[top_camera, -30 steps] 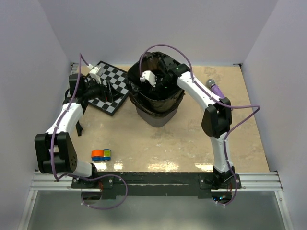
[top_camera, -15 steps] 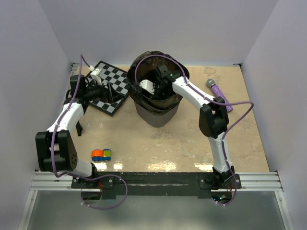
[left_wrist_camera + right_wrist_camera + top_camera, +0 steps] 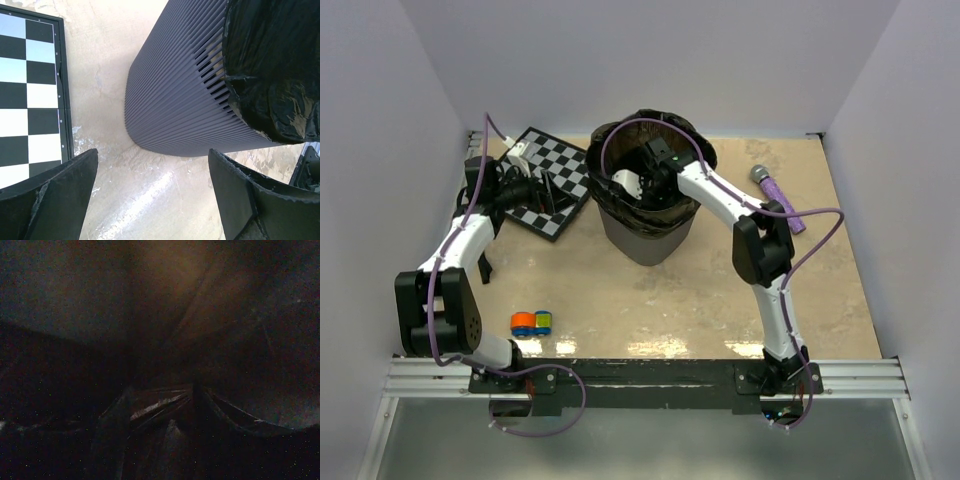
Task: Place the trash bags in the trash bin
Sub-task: Place the trash bag in the bin, then reset both arms
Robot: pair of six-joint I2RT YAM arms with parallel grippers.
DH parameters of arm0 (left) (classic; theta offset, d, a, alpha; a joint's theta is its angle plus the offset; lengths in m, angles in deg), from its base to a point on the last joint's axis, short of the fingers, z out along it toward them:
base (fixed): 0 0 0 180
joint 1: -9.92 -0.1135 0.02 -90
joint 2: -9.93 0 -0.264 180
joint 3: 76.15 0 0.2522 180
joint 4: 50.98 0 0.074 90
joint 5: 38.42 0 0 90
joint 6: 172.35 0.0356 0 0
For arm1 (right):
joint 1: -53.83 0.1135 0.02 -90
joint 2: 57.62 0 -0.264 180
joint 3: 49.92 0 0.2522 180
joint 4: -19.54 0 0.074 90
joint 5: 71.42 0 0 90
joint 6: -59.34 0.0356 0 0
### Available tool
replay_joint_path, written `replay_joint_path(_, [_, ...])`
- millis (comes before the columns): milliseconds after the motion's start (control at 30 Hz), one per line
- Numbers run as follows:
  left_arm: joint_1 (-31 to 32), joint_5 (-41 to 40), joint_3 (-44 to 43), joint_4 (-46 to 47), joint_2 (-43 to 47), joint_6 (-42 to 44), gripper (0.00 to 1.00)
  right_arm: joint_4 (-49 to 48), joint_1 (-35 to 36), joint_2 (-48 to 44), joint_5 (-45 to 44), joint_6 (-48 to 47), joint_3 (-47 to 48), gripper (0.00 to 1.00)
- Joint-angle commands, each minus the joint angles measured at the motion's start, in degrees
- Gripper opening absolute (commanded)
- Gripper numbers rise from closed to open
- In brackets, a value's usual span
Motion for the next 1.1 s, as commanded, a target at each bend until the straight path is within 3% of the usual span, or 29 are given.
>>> replay_joint_path(0, [-0.6, 2.2, -1.2, 2.0, -0.5, -0.3, 0.95, -1.9, 0.3, -2.6, 0.1, 0.8, -1.4, 0.58])
replay_joint_path(333, [-0.7, 0.8, -9.1, 6.9, 1.0, 5.8, 0.96, -8.3, 0.1, -14.9, 0.3, 8.0, 2.3, 0.80])
replay_joint_path(567, [-0.7, -1.0, -17.8, 7.9, -1.9, 4.6, 0.96, -13.0, -0.6, -19.9, -3.3, 12.0, 2.1, 0.81])
replay_joint_path(633, [-0.7, -3.2, -20.5, 7.8, -2.1, 4.6, 0.96, -17.3, -2.5, -22.1, -4.6, 17.0, 2.0, 0.86])
replay_joint_path(700, [-0.7, -9.2, -23.6, 7.7, -2.2, 3.5, 0.97, -22.5, -5.9, -24.5, -3.4, 24.0, 2.4, 0.98])
replay_joint_path(733, [-0.7, -12.3, -25.3, 7.1, -2.5, 3.5, 0.97, -27.2, -7.8, -25.7, -4.1, 29.4, 2.1, 0.98])
replay_joint_path(833, [-0.7, -20.4, -31.8, 5.7, -3.9, 3.9, 0.98, -36.3, -9.0, -29.0, -19.5, 43.0, 0.1, 0.98])
replay_joint_path(900, [-0.7, -25.2, -34.1, 6.1, -4.5, 4.1, 0.99, -38.9, -9.0, -30.5, -25.6, 44.5, -0.8, 0.98])
replay_joint_path(1067, [-0.7, -28.7, -39.6, 7.3, -6.3, 6.5, 1.00, -42.6, -10.0, -32.0, -34.4, 42.6, -2.8, 0.98])
